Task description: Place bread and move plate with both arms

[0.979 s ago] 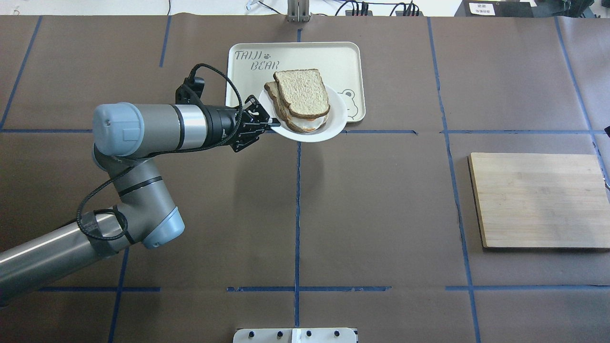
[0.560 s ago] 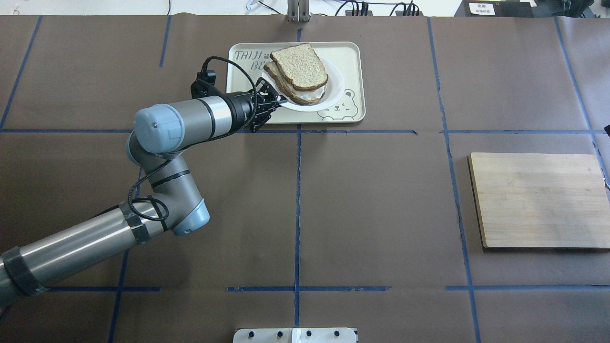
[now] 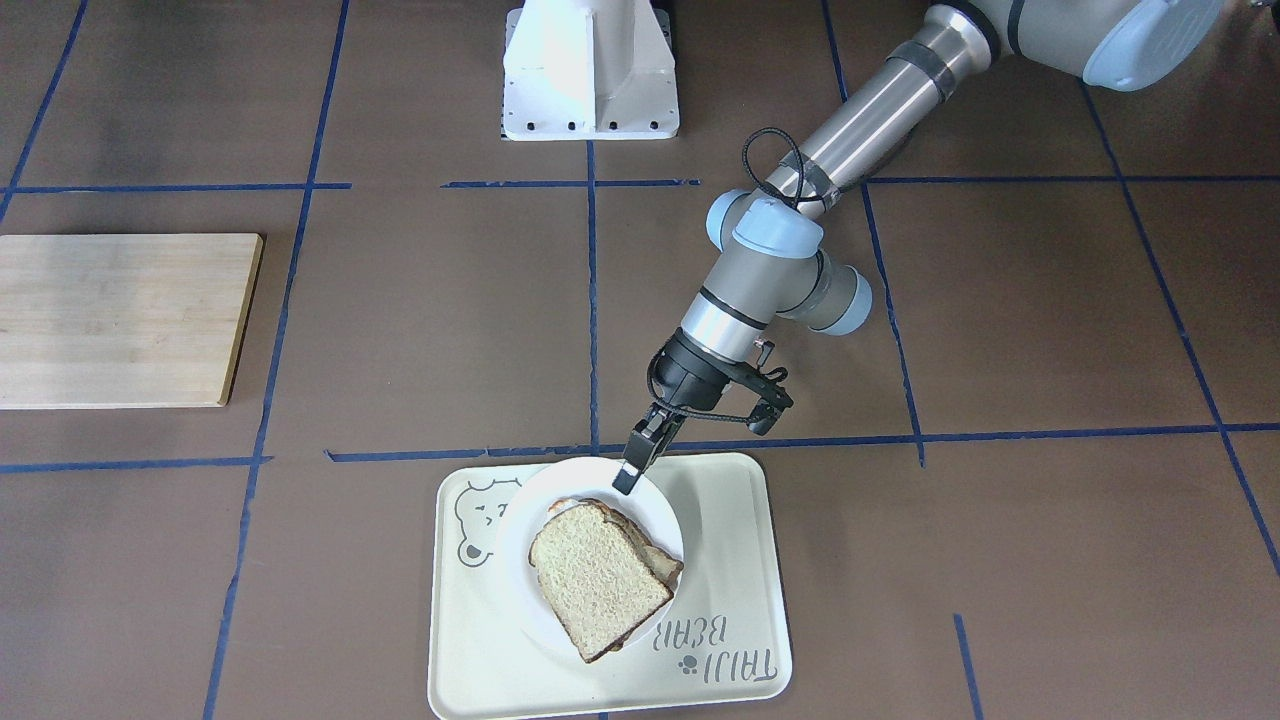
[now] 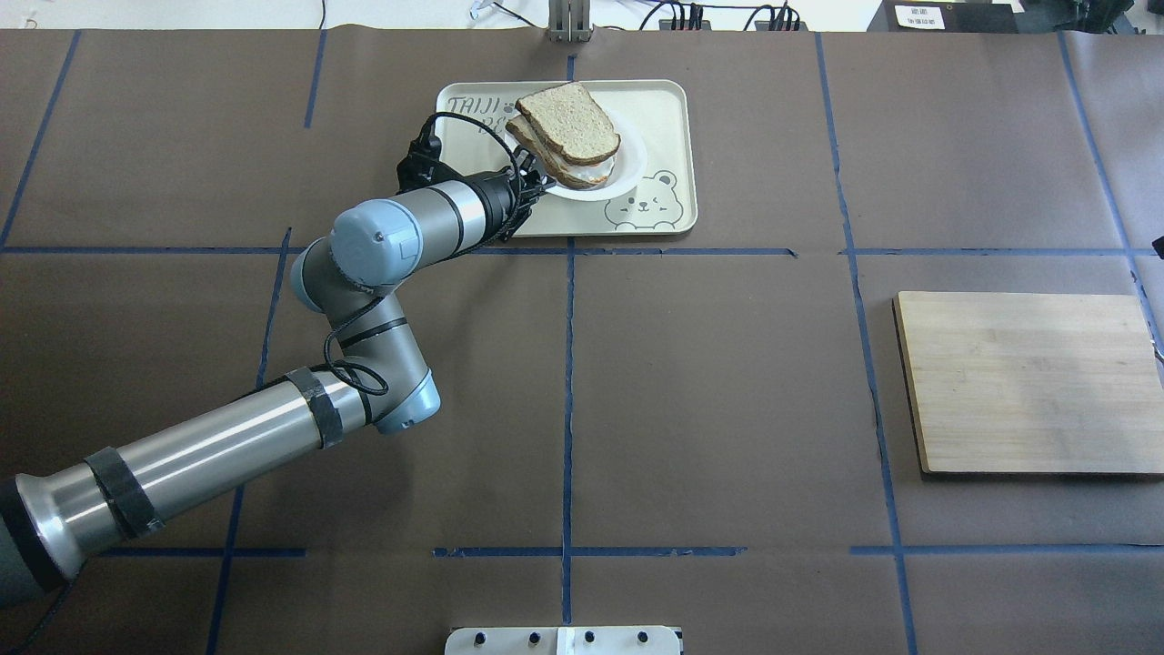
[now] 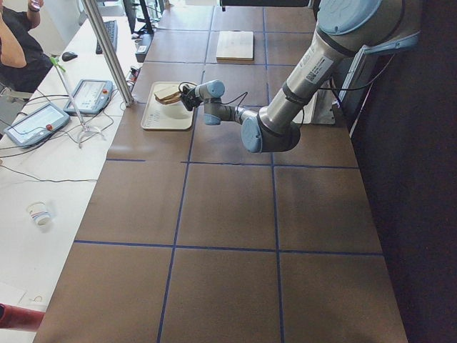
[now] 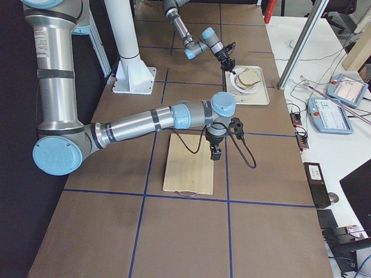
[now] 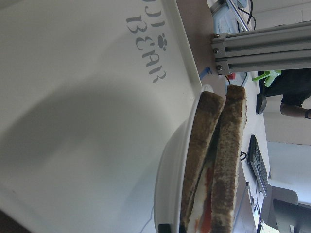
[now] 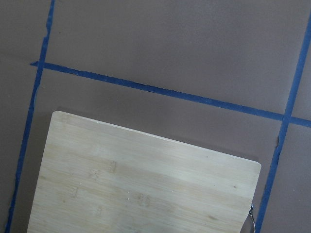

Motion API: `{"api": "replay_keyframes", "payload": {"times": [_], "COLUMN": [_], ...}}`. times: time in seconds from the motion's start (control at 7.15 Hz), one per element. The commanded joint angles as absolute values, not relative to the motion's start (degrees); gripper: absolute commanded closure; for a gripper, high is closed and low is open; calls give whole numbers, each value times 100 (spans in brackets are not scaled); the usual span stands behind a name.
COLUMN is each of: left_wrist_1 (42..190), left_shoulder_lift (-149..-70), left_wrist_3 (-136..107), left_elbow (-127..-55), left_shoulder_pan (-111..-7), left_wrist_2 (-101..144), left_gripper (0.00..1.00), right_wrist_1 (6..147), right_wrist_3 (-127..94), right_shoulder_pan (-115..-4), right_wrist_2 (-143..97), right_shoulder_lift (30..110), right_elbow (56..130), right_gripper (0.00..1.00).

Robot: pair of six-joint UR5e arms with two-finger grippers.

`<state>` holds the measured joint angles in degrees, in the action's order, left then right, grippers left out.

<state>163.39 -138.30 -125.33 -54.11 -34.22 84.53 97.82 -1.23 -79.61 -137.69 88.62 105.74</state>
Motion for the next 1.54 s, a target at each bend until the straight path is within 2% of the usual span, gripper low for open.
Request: {"api": "replay_keyframes", "payload": {"times": [0.0,0.14,0.28,0.42,0.56,0.7,0.84,1.12,1.4], "left_wrist_1": [16339,16339,16339,16330,16313,16269,16112,15200,14811], "left_shoulder_lift": [-13904,-13939,-13939,-13896,-13835,-13616,-13031,-12369,-11605], "left_wrist_3": [-12551,-12777,-12901,-12876,-12754,-12396,-12105,-11631,-10387], "left_elbow": [-5230,-5177,-5177,-5177,-5220,-5517,-6181,-7342,-8039], "left_shoulder_pan": [-3419,-3419,-3428,-3445,-3480,-3594,-3812,-4610,-5384], "left_wrist_2": [8307,8175,8165,8182,8217,8557,9135,10628,11658], "left_gripper": [99,97,91,37,0,0,0,0,0], "right_wrist_1": [9782,9782,9782,9782,9782,9782,9782,9782,9782], "right_wrist_3": [-132,-132,-141,-132,-132,-141,-141,-149,-158], "right_shoulder_pan": [-7954,-7963,-7954,-7954,-7954,-7954,-7954,-7954,-7954], "right_wrist_2": [-13772,-13772,-13772,-13772,-13772,-13772,-13772,-13772,-13764], "right_shoulder_lift": [8859,8868,8877,8886,8886,8886,8894,8912,8912], "right_elbow": [10564,10564,10564,10564,10564,10564,10564,10556,10556], "right_gripper": [0,0,0,0,0,0,0,0,0]}}
